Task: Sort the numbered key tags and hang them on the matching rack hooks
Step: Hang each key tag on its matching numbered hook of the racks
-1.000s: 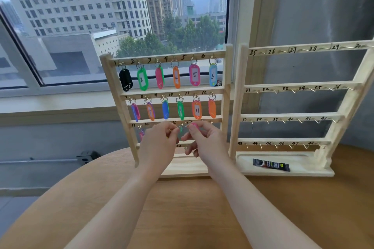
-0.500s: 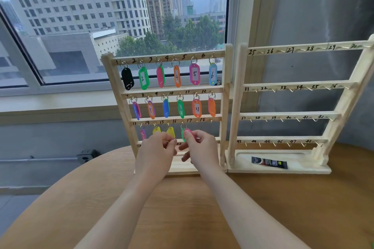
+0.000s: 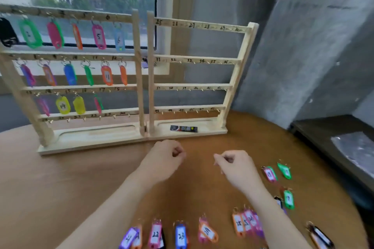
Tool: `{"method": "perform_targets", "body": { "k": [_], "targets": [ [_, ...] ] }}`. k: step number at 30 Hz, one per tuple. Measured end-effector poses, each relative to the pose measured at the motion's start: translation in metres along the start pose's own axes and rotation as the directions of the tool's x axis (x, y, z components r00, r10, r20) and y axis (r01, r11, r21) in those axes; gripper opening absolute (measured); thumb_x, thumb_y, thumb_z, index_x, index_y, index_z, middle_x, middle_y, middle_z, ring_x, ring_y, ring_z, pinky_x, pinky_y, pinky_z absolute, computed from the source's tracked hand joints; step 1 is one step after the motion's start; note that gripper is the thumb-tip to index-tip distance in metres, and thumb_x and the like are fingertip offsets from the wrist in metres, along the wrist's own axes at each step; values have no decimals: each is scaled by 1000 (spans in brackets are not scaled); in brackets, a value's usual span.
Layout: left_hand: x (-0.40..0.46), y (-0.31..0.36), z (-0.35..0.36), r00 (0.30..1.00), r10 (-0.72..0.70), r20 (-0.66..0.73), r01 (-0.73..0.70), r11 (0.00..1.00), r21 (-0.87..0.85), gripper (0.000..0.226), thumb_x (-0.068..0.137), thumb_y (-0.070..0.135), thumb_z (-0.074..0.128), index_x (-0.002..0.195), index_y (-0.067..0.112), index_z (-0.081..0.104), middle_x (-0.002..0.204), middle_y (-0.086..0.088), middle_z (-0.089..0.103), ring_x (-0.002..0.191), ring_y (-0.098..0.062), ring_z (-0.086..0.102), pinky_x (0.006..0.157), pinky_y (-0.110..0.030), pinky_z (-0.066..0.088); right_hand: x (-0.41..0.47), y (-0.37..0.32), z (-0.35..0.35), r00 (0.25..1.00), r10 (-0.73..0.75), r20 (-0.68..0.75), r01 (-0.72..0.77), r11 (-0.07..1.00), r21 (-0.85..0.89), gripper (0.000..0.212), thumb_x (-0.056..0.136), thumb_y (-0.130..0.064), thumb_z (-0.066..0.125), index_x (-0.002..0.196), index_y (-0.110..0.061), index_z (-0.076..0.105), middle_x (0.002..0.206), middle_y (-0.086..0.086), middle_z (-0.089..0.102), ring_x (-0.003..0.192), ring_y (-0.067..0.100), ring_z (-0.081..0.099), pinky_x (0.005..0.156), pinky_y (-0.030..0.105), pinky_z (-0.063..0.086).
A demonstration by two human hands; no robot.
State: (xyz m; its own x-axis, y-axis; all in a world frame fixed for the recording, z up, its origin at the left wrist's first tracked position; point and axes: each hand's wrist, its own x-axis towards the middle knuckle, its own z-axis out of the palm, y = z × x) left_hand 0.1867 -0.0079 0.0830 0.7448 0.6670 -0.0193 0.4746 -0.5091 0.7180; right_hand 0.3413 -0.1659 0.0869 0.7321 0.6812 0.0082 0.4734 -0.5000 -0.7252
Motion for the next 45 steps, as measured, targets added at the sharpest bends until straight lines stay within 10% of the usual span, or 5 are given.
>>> {"method": "perform_targets", "body": {
  "k": [7,16,28,38,45],
  "targets": [
    [23,68,122,947,105,303,-110,994,-1,8,91,34,71,86,29,66,88,8,67,91,-14,64,88,-29,52,-26,88,-62,975,159,-155,-203,921,-331,26,92,-38,63,70,-24,65,73,-6,66,76,23,62,63,32,47],
    [42,99,170,984,-102,144,90,992,88,21,81,46,76,96,32,72,93,9,72,90,-16,68,74,-30,54,6,103,-55,993,111,-30,-115,935,-334,9,92,-31,69,97,-26,74,97,-2,71,93,23,66,81,37,56],
    [46,77,150,979,11,205,16,991,-131,14,97,25,65,92,23,77,89,9,69,87,-10,60,69,-19,40,31,98,-47,972,227,59,-194,919,-343,21,94,-31,71,110,-18,67,112,4,65,98,24,64,86,37,54],
    [8,38,47,999,-36,-17,31,968,-248,16,93,30,71,78,30,76,76,0,73,57,-10,50,52,-22,40,26,63,-31,959,245,147,-166,897,-410,23,92,-39,71,99,-18,67,108,4,68,95,23,64,79,33,51],
    [-23,-8,-43,923,-158,-351,21,931,-365,25,91,14,72,71,29,72,74,0,74,62,-17,58,63,-33,45,16,-19,17,971,-38,235,12,994,113,28,99,-34,64,76,-23,75,75,-13,74,75,1,65,59,16,44]
  ]
}}
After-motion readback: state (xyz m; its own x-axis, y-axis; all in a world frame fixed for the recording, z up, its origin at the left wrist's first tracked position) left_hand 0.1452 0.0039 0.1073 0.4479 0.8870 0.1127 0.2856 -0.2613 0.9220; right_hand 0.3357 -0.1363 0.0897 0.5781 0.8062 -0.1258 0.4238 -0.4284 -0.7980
